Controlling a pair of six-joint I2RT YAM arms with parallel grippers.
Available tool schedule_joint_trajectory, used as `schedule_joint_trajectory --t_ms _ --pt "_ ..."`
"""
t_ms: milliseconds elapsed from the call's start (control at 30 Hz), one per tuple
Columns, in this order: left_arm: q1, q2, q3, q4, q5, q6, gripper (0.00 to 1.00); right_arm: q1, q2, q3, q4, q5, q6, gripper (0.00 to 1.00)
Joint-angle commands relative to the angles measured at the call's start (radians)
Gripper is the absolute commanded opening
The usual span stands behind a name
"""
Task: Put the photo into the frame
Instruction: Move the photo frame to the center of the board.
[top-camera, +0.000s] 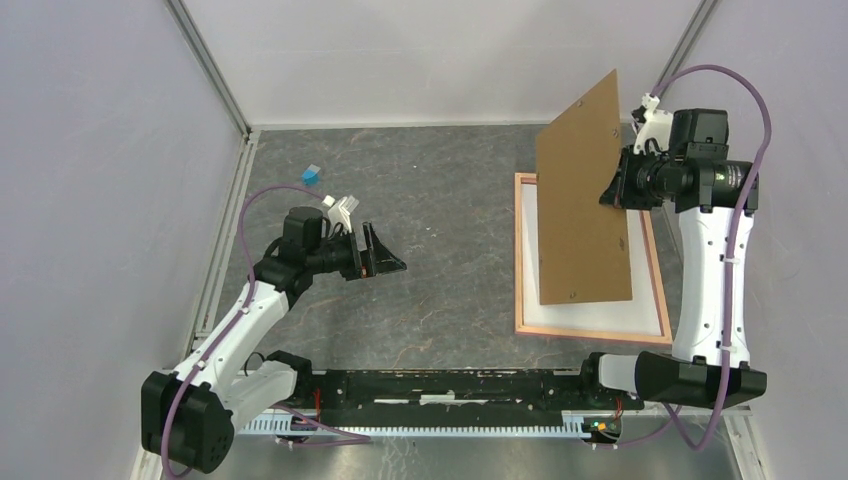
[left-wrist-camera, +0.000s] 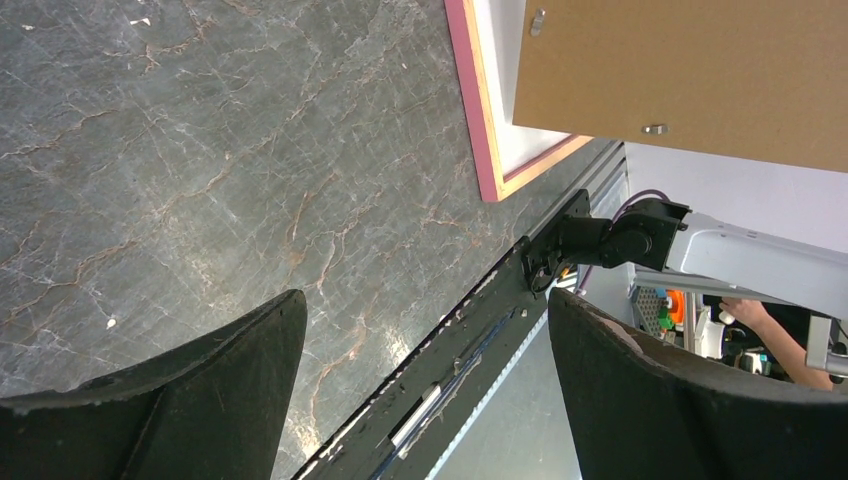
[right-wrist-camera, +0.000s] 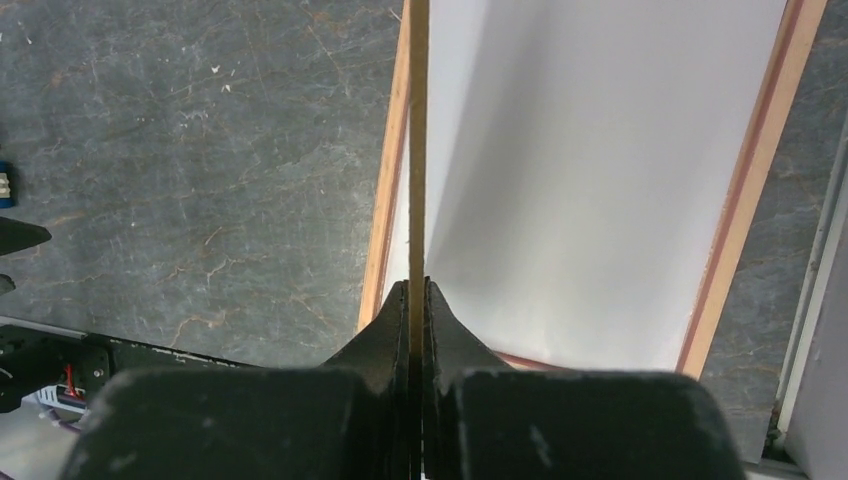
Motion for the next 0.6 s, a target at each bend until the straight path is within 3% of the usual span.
schedule_joint_trajectory --t_ms 0,567 --pt "0.0 0.006 0.03 0.009 0.013 0.048 0.95 0.001 -0.073 -0.073 0.081 -0.031 0.041 0.0" --pt "0.0 0.015 0.028 0.011 0.017 0.048 0.95 0.016 -0.138 -0.248 0.236 -0.19 0.128 0.0"
